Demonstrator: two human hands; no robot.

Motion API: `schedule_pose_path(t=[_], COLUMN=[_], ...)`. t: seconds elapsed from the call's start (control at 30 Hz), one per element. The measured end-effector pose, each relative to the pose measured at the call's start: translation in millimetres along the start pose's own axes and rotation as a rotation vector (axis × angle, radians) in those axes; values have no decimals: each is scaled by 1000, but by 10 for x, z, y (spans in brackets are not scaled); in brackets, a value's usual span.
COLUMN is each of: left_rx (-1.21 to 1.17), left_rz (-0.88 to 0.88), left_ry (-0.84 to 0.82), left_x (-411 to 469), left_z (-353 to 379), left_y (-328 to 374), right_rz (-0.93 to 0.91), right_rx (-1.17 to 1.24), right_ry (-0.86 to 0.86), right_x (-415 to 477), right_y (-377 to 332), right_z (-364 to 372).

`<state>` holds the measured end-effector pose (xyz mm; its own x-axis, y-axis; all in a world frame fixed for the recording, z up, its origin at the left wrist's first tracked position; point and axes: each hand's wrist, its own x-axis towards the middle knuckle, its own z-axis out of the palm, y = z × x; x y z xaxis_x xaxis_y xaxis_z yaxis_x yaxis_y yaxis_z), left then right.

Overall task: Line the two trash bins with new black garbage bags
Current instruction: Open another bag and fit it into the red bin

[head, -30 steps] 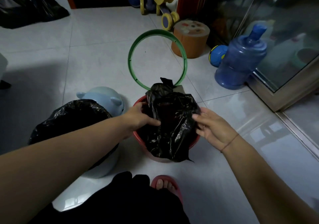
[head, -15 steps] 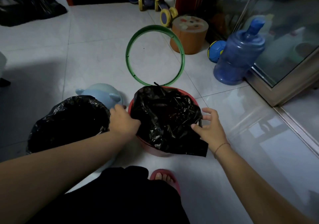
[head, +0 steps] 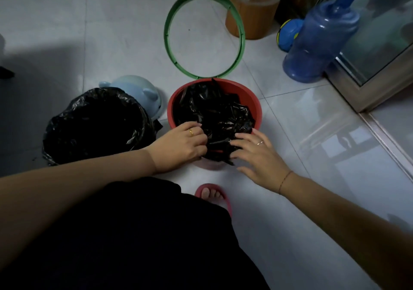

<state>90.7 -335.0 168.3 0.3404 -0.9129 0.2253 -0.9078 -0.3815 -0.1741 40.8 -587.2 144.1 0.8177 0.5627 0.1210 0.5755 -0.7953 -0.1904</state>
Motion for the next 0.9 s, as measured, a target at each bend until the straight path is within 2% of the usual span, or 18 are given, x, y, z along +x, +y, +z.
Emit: schedule_pose_path(t=[0.13,0.27,0.53,0.63,0.73,0.9], left_rx=[44,138,210,262,229,198], left_rz=[63,18,-87,-34,68,63], left_ry=[25,26,93,127,115,99], left_x=[-169,-271,-343,-384,-412,-390], left_z=[149,282,429,418,396,359], left_y=[56,57,32,-50,-93,-139], right_rz=[-217,-370,-253,-241,-295,-328], right_rx=[-99,-163,-381,-451,-464,-465], right_ry=[192,279,349,394,346,300], right_x=[-9,-135,-193,-164,-159,-104], right_y=[67,169,398,454,515,616], right_z=[138,325,333,292,243,95])
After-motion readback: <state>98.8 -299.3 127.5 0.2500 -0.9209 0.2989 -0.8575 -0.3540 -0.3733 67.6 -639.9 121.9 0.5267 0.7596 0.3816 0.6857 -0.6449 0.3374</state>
